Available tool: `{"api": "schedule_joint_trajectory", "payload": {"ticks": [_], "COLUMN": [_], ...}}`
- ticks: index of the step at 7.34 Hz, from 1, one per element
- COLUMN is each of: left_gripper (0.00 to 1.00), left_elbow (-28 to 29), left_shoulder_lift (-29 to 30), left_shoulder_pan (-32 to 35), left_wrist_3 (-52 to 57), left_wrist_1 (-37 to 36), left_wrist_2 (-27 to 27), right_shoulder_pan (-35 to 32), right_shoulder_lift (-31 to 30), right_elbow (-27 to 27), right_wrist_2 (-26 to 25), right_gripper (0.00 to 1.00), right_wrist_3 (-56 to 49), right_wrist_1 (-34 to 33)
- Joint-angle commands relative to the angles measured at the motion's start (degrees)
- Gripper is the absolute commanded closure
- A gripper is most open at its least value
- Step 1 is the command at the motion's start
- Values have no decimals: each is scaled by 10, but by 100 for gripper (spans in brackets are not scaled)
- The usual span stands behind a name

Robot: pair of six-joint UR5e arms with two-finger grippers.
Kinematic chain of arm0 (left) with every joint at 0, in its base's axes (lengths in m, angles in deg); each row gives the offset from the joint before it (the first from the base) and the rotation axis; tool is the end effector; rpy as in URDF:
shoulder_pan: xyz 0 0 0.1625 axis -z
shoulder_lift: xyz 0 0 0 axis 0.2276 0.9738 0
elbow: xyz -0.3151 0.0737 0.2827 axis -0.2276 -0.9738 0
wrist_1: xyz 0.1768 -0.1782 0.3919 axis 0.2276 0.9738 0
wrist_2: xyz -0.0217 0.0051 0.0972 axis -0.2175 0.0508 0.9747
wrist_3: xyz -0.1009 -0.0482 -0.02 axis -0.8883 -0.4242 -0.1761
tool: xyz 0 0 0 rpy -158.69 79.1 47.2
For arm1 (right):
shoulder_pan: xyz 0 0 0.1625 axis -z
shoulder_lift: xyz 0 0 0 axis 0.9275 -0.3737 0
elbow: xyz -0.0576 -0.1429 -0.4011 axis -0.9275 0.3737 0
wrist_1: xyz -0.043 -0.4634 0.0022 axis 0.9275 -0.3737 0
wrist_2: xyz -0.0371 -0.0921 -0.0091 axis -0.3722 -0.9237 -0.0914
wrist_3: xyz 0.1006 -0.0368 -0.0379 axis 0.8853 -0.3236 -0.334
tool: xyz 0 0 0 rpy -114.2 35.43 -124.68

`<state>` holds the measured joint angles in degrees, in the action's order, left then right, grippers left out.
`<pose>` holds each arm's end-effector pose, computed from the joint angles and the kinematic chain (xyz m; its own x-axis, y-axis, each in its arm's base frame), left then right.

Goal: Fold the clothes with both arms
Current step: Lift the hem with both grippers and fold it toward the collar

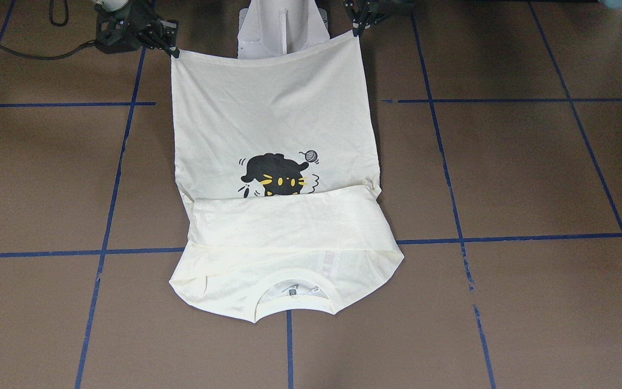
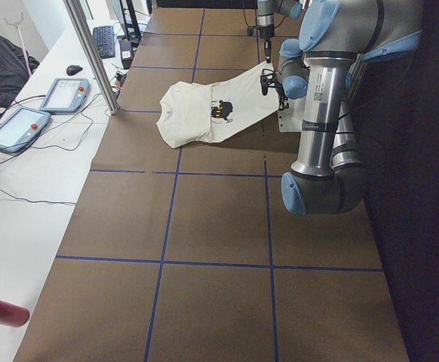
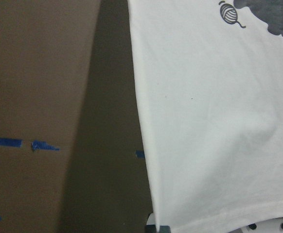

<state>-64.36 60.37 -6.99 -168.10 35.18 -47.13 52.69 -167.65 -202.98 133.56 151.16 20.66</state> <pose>0.4201 -0.1612 0.1629 0.5414 -0.0607 -0.8385 -0.0256 0.9957 -0.0887 -0.4006 -0.2004 0.2938 0.4695 0.1876 0.8628 0.0723 0.9657 -0.2493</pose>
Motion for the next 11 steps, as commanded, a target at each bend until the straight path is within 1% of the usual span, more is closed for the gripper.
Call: {"api": "schedule_joint_trajectory", "payload": {"ticks": [1, 2, 3, 4, 6, 7, 8, 9, 10, 11], "left_gripper": [100, 100, 100, 100, 100, 100, 100, 100, 100, 100], "left_elbow": [-30, -23, -19, -19, -7, -7, -1, 21, 55, 77], "left_shoulder_lift": [-8, -8, -9, -8, -2, -1, 4, 4, 22, 48], "left_shoulder_pan": [-32, -26, -14, 2, 69, 108, 147, 173, 188, 213], "left_wrist_3": [3, 3, 3, 3, 3, 12, 59, 84, 87, 104], "left_wrist_1": [-17, -18, -18, -18, -17, -17, -18, -18, -16, -16], "left_wrist_2": [-1, -2, -2, -2, -2, -2, -2, -4, -2, -2], "right_shoulder_pan": [42, 36, 19, -21, -81, -110, -142, -168, -185, -206], "right_shoulder_lift": [-8, -4, 6, 17, 34, 45, 65, 93, 126, 155], "right_elbow": [-19, -15, -13, -11, 3, 16, 40, 71, 111, 139], "right_wrist_2": [-12, -19, -37, -31, -29, -27, -27, -27, -29, -28], "right_gripper": [100, 100, 100, 100, 100, 100, 100, 100, 100, 100], "right_wrist_3": [31, 30, 22, 15, -13, -34, -53, -66, -68, -72], "right_wrist_1": [0, 0, 0, 3, 39, 47, 48, 48, 48, 48]}}
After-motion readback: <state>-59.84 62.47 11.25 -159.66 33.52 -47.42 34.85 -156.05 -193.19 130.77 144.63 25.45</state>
